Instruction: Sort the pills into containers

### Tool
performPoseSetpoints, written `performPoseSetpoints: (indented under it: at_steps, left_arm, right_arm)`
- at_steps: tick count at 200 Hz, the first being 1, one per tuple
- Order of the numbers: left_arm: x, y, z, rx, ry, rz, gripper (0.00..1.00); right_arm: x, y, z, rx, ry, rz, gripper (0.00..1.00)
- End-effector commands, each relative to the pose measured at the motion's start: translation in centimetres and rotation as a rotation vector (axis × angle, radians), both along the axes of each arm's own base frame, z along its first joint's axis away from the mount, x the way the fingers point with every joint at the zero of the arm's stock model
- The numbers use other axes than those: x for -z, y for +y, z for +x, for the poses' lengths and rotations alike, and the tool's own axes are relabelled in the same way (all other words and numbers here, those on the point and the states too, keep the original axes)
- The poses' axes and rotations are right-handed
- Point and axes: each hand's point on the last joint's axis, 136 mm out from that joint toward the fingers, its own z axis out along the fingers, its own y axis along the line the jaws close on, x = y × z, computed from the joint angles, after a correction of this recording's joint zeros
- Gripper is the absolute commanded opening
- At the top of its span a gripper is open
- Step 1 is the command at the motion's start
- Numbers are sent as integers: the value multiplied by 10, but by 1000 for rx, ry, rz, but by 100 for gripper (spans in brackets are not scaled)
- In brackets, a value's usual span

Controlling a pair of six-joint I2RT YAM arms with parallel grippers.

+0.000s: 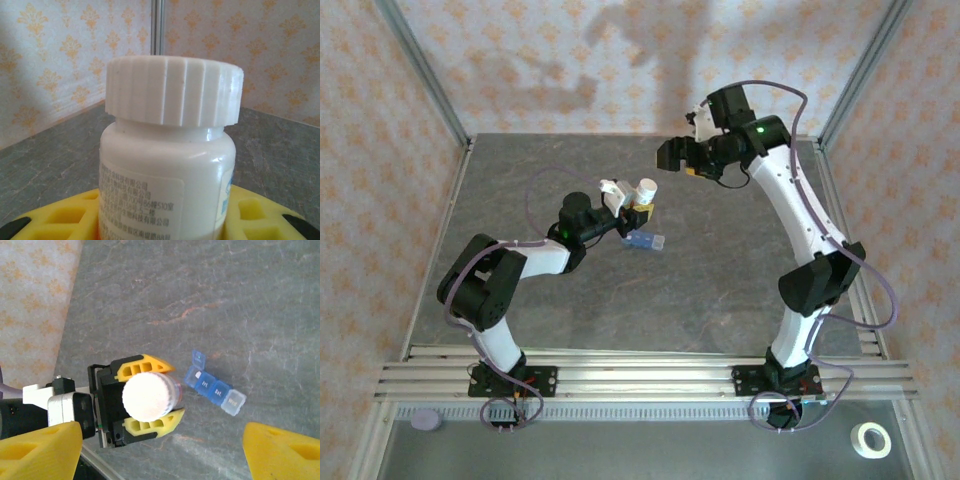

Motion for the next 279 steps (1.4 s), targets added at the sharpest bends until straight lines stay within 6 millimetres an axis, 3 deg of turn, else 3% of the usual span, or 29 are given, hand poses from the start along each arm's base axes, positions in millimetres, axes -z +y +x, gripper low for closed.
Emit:
performPoseSetpoints:
  at_steps: [1, 76, 131, 191, 239, 279]
  left_arm:
    - [-28, -1, 2, 26, -65, -57, 0]
    - [-30, -4, 1, 49, -56, -72, 0]
    - [-31, -4, 1, 49, -57, -74, 0]
    - [-31, -4, 2, 50, -55, -76, 0]
    - [-32, -4, 2, 49, -56, -77, 0]
    - [-34, -4, 2, 44, -60, -78, 0]
  right_arm:
    - [1, 8, 5, -71, -65, -18, 82]
    - [25, 35, -6, -200, -19, -91, 78]
    - [41, 39, -12, -226, 25, -111, 73]
    - [45, 46, -16, -246, 37, -109, 70]
    - [50, 46, -15, -240, 52, -113, 53]
    - [57, 49, -17, -225, 86, -112, 46]
